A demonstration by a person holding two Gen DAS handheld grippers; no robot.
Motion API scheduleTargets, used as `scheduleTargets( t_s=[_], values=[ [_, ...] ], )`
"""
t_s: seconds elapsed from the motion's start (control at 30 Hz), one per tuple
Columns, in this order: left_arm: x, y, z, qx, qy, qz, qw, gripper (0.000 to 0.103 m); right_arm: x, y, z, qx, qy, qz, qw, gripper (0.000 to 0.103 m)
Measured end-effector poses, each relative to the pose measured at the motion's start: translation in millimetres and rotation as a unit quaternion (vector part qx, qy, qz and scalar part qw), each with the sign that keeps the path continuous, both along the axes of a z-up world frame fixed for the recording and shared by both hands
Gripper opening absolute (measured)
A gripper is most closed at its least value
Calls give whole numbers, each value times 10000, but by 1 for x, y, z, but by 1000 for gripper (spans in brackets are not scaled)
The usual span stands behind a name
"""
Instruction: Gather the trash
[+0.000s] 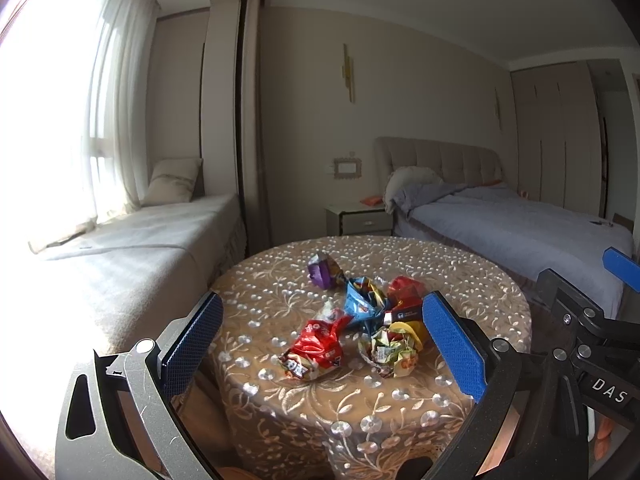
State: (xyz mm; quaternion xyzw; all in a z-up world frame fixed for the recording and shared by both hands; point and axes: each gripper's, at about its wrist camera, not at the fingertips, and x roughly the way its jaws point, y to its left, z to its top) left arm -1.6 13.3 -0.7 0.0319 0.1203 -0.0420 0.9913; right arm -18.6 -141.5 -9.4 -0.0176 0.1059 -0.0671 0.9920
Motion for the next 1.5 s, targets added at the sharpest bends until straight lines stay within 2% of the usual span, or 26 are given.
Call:
scheduleTargets(
  t_s=[1.5],
  values=[
    [1,0,-2,7,54,22,10000,98,2,0,-2,-9,63,7,10000,99]
  ],
)
